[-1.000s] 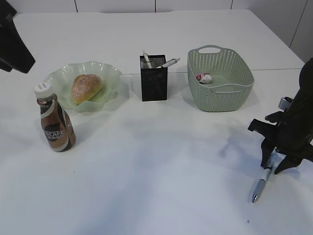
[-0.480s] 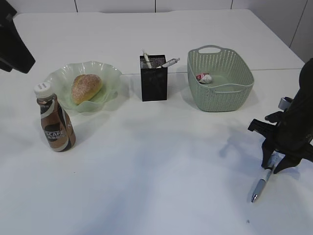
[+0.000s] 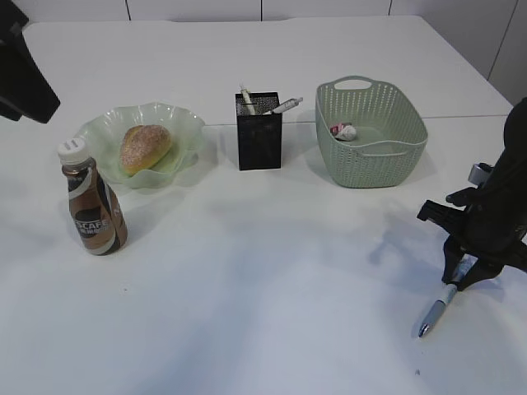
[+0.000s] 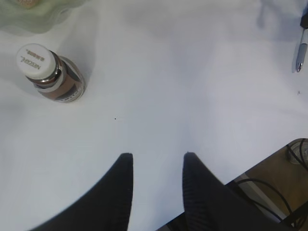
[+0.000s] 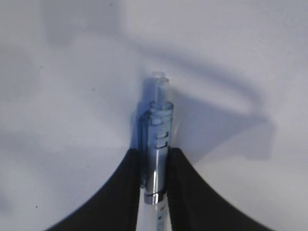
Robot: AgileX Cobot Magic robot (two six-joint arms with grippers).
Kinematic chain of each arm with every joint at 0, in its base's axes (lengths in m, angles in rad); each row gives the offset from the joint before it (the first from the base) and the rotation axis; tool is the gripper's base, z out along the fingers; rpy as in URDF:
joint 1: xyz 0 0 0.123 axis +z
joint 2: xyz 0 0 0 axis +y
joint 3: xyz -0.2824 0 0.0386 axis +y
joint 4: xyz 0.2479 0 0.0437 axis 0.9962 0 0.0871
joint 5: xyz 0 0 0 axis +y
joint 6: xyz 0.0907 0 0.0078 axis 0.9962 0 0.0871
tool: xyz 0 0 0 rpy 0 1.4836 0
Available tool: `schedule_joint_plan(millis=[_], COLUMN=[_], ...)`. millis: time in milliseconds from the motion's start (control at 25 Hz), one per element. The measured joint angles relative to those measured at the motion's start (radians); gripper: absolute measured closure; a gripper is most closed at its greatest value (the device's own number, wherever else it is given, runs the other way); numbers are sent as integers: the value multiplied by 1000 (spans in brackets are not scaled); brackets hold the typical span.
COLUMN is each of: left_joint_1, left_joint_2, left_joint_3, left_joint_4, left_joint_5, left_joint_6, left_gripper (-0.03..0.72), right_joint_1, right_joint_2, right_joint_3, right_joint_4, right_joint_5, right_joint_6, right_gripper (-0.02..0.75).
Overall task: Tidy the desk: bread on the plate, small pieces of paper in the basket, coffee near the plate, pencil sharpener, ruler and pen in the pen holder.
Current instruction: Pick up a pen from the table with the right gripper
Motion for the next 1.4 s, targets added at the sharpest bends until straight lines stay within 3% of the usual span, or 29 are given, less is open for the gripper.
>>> schedule_joint_plan(millis=[920, 1400], left_joint_1=[0, 0], left_joint_2=[0, 0], left_joint_3=[0, 0], left_joint_4=[0, -1], left_joint_5=[0, 0], left_joint_6=[0, 0], left_gripper=[445, 450], right_joint_1=[-1, -1], right_joint_2=[10, 10], right_joint_3=[-45, -334], right_joint_4=[6, 2], right_joint_5=[80, 241], right_joint_6=[-17, -180], right_gripper=[582, 583])
